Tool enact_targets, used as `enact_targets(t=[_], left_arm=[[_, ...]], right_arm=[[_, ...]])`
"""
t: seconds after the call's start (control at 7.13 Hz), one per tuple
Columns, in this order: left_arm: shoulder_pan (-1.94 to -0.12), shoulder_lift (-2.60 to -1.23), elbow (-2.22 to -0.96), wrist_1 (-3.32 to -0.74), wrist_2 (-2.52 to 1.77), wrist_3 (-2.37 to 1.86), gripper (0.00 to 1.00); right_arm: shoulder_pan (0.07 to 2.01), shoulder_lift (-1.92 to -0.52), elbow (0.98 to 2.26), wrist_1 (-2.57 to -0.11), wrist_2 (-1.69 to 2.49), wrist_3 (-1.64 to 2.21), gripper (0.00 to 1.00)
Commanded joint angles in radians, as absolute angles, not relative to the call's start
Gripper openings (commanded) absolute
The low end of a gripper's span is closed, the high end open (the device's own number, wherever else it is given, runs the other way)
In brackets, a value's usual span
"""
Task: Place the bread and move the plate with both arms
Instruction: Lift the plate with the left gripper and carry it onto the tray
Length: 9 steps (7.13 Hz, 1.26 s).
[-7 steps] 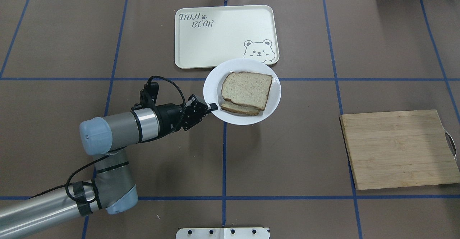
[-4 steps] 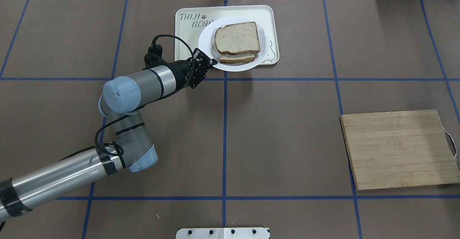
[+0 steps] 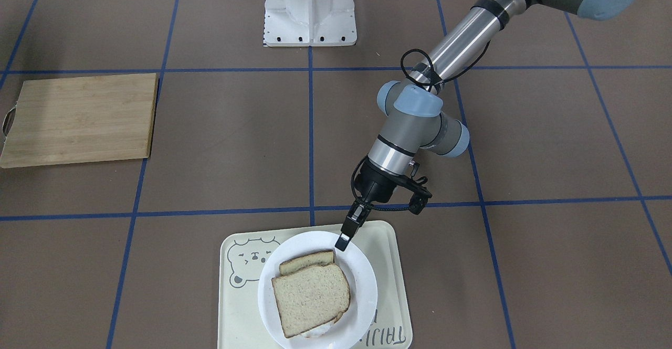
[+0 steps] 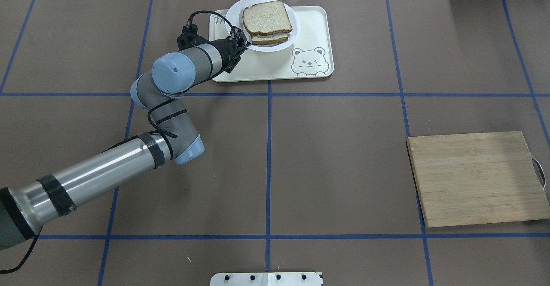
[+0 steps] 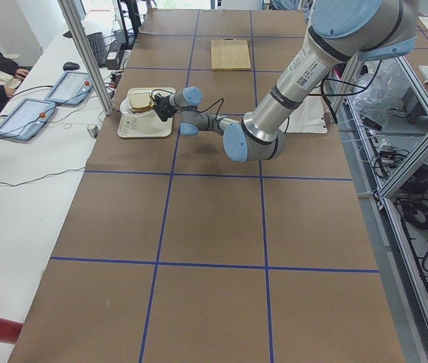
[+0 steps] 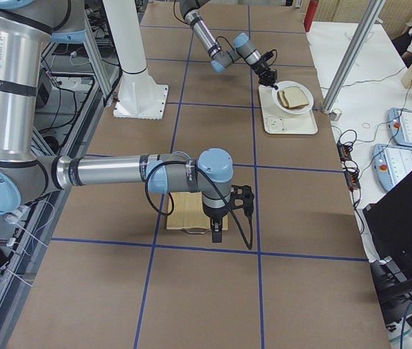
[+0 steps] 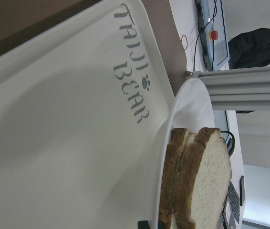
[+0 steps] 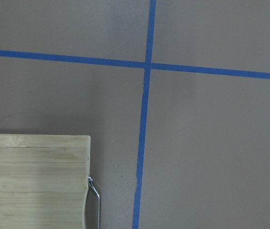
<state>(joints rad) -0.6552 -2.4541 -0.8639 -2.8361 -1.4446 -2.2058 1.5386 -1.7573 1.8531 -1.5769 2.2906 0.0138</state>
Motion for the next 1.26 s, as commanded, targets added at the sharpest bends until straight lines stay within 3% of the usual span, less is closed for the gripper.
enact_targets(t=[0.0, 0.14, 0.28, 0.56, 1.12], left_arm=[[-0.644, -2.487, -0.825, -2.826, -1.44, -2.171, 0.0], [-0.634, -2.487, -0.834, -2.826, -1.437, -2.125, 0.58], [-0.621, -2.462, -0.872, -2.821, -1.434, -2.085, 0.98], [-0.62, -2.313, -1.115, -2.742, -1.471, -1.889, 0.98], [-0.722, -2.101, -1.596, -2.253, -1.76, -1.374, 0.98]], right_arm=[[1.539, -1.756, 1.855, -1.577, 2.292, 0.014, 1.0], [1.539, -1.758, 1.855, -1.577, 2.292, 0.014, 1.0], [1.539, -1.756, 1.855, -1.577, 2.292, 0.015, 1.0], [1.539, -1.756, 1.855, -1.577, 2.29, 0.015, 1.0], [1.539, -1.756, 1.85, -1.577, 2.286, 0.015, 1.0]])
